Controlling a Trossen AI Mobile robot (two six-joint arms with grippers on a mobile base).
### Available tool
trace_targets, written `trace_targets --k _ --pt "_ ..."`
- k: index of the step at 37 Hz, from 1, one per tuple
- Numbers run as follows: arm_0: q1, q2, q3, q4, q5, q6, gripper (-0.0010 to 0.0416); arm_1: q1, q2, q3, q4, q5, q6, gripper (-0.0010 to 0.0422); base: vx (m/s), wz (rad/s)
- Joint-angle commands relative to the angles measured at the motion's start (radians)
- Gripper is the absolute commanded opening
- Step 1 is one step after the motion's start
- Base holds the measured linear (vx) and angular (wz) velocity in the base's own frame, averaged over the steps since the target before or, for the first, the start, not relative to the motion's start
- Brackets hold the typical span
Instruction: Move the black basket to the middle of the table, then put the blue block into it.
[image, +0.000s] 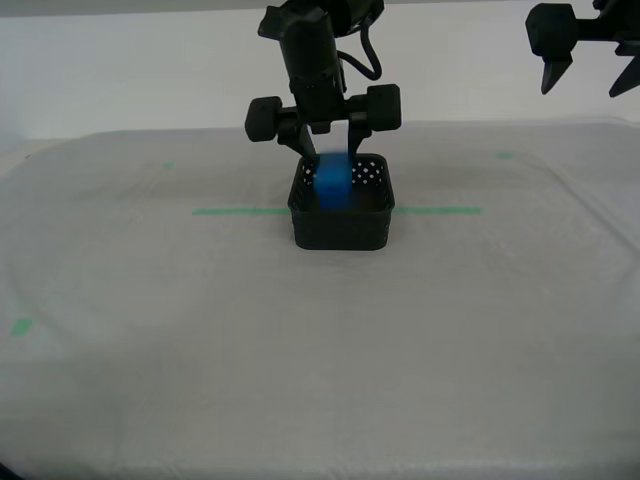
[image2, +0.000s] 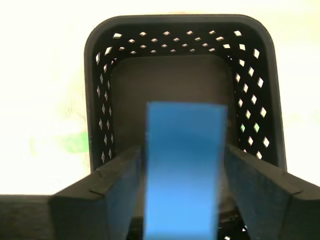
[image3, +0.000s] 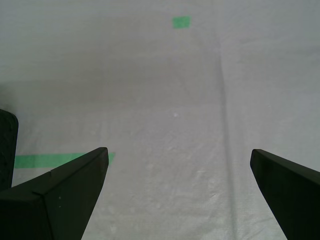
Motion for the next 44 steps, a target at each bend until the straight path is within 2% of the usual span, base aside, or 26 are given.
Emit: trace_targets --k 1,11,16,27,37,41,44 --pt "0.0 -0.001 0.0 0.001 0.0 -0.001 0.0399 -0.002 -0.001 0.001 -0.001 0.001 -0.002 0.0248 0.0 0.0" --pt "0.001 -0.001 0.0 0.0 0.0 -0.001 0.0398 -0.002 -0.001 0.001 -0.002 0.005 -0.002 0.0296 0.0 0.0" --pt "0.001 -0.001 0.0 0.0 0.0 -0.001 0.0398 -0.002 -0.001 0.001 -0.002 0.021 -0.002 0.0312 0.0 0.0" --pt "0.0 -0.001 0.0 0.0 0.0 -0.001 0.0398 -0.002 -0.001 0.001 -0.01 0.028 0.0 0.0339 0.0 0.0" --pt "0.001 -0.001 0.0 0.0 0.0 -0.001 0.0398 -0.001 -0.008 0.002 -0.008 0.03 0.031 0.0383 0.0 0.0" --pt "0.0 -0.001 0.0 0.0 0.0 -0.001 0.0398 0.0 -0.014 0.002 -0.008 0.05 0.038 0.0404 0.0 0.0" --pt "0.0 -0.001 0.0 0.0 0.0 -0.001 0.0398 0.0 -0.014 0.002 -0.007 0.054 0.04 0.0395 0.0 0.0"
